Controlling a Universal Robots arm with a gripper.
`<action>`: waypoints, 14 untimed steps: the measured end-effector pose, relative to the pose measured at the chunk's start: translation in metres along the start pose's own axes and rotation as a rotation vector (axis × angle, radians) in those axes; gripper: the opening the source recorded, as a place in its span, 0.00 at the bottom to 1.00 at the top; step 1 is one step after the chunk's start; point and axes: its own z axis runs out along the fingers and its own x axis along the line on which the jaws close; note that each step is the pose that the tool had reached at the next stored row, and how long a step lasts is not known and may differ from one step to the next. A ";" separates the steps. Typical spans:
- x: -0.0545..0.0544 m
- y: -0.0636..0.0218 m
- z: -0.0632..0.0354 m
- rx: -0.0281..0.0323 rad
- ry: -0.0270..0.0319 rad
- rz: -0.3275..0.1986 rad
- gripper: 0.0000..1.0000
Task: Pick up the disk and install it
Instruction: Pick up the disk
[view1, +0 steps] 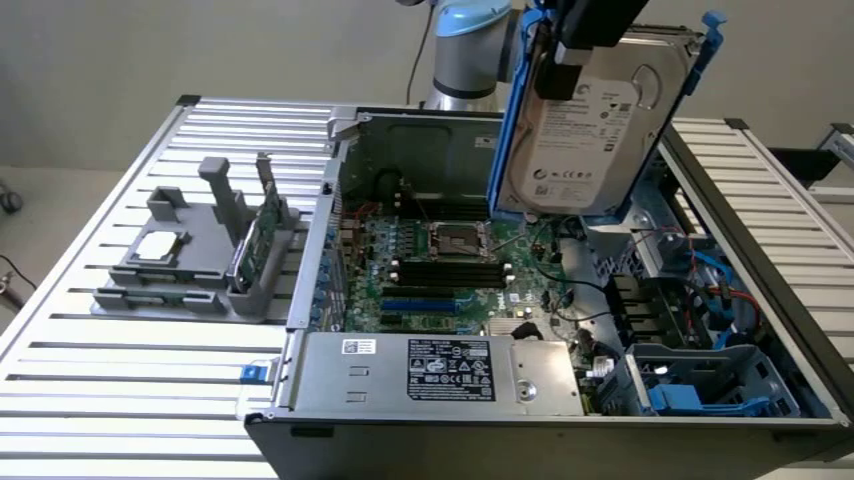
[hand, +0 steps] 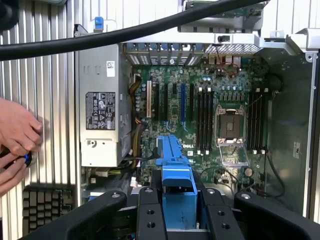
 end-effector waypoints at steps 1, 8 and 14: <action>0.002 -0.0012 0.0000 -0.0024 -0.0013 0.000 0.33; 0.017 -0.0226 -0.0006 -0.0094 -0.0014 0.000 0.33; 0.031 -0.0409 0.0030 -0.0094 -0.0015 0.000 0.33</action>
